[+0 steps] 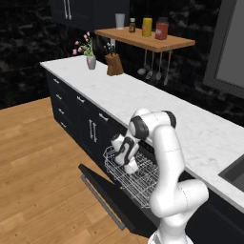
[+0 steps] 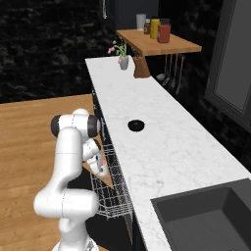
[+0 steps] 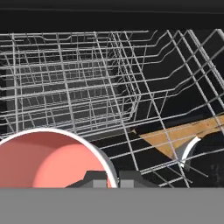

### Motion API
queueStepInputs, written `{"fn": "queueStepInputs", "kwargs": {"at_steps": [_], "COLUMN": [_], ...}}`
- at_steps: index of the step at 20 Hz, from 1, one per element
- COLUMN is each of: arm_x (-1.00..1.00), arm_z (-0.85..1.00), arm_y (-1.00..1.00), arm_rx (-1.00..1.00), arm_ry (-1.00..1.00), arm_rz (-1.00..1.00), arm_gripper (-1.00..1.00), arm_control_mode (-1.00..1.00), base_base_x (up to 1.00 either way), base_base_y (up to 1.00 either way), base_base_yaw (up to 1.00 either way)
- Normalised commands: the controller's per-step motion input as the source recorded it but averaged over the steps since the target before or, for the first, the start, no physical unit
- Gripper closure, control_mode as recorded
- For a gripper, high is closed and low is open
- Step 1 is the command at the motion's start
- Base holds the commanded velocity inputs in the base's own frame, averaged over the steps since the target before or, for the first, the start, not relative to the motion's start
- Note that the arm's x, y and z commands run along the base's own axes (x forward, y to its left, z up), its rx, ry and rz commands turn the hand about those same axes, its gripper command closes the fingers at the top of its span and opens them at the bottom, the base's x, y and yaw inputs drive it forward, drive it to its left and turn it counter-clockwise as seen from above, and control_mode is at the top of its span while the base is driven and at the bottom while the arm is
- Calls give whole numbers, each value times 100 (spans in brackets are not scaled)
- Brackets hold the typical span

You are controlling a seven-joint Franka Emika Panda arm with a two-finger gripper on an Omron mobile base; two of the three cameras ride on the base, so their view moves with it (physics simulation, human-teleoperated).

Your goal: Pick up the cup and bowl from the counter, place them in the dishwasher, and close the dishwasher door.

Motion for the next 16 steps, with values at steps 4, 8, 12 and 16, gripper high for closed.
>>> {"fn": "queueStepInputs", "kwargs": {"at_steps": [4,8,12,16], "arm_x": [35,41,42,45], "arm_z": [-44,-44,-41,-38], "arm_y": [0,0,0,0], "arm_rx": [0,0,0,0], "arm_ry": [0,-2,-5,-2], "arm_rz": [0,0,0,0], "arm_gripper": [100,100,100,100], "arm_control_mode": [-100,-100,-100,-100], "base_base_x": [0,0,0,0], "base_base_y": [0,0,0,0], "base_base_yaw": [0,0,0,0]}}
